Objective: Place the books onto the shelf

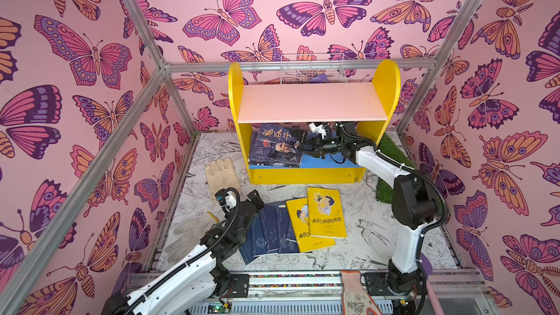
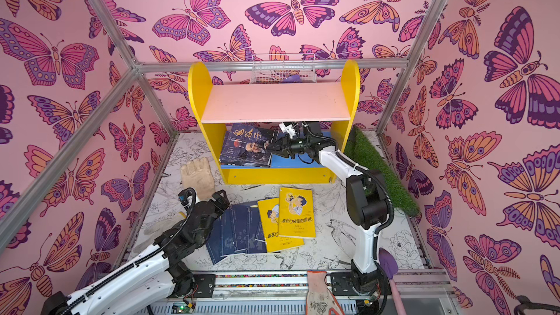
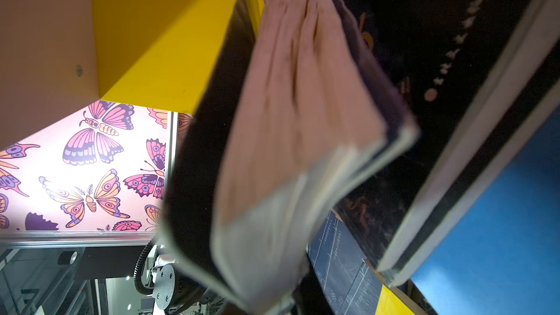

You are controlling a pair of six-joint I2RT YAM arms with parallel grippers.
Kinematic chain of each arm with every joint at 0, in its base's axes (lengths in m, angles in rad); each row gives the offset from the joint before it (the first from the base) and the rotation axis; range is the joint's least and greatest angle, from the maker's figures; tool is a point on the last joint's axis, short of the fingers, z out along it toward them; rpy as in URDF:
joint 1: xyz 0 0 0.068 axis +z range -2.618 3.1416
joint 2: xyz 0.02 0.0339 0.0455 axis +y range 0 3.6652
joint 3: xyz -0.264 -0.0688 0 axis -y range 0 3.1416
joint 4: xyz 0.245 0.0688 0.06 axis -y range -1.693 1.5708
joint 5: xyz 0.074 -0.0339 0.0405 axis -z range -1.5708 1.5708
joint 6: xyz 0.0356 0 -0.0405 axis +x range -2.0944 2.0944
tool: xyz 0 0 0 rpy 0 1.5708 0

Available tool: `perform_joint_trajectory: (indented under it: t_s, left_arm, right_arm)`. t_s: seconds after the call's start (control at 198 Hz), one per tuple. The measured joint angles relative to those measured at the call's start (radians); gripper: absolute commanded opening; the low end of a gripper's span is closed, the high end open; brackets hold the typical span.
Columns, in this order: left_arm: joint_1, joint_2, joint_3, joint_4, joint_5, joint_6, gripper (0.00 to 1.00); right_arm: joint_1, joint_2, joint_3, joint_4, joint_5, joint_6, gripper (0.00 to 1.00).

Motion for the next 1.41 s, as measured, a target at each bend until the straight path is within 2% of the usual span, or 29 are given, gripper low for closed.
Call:
perform_joint_trajectory:
  t_s: [0.257,0.328,0.403,0.464,0.549,0.751,0.952,1.078,1.29,1.406]
  left_arm:
    - [0.0,0.007,0.0,0.003,0.008,-0.007,0.95]
    - [0.0,0.007,0.0,0.003,0.008,-0.008,0.95]
    - [0.0,0.007,0.0,0.003,0.008,-0.008,0.95]
    - [0.0,0.007,0.0,0.003,0.008,-0.013,0.95]
    - [0.0,0.007,0.0,0.003,0.009,-0.016,0.95]
    - [0.0,0.007,0.0,0.003,0.013,-0.026,0.94]
    - [0.0,0.007,0.0,0.008,0.021,-0.027,0.94]
    - [0.0,0.014,0.0,0.023,0.033,-0.027,0.94]
    - [0.0,0.019,0.0,0.03,0.038,-0.026,0.94]
    - [0.0,0.019,0.0,0.03,0.038,-0.026,0.94]
  right_arm:
    - [0.0,0.097,0.122,-0.094,0.002,-0.06,0.06]
    - [0.003,0.126,0.171,-0.132,0.01,-0.081,0.15]
    - [0.006,0.147,0.225,-0.191,0.035,-0.112,0.31]
    - [0.009,0.158,0.27,-0.251,0.081,-0.149,0.44]
    - [0.014,0.158,0.301,-0.315,0.15,-0.19,0.55]
    - [0.029,0.154,0.317,-0.436,0.277,-0.291,0.64]
    - [0.043,0.104,0.316,-0.539,0.433,-0.376,0.66]
    - [0.045,0.06,0.282,-0.552,0.515,-0.388,0.63]
    - [0.045,0.047,0.245,-0.487,0.536,-0.325,0.56]
    - [0.045,0.053,0.245,-0.454,0.539,-0.286,0.47]
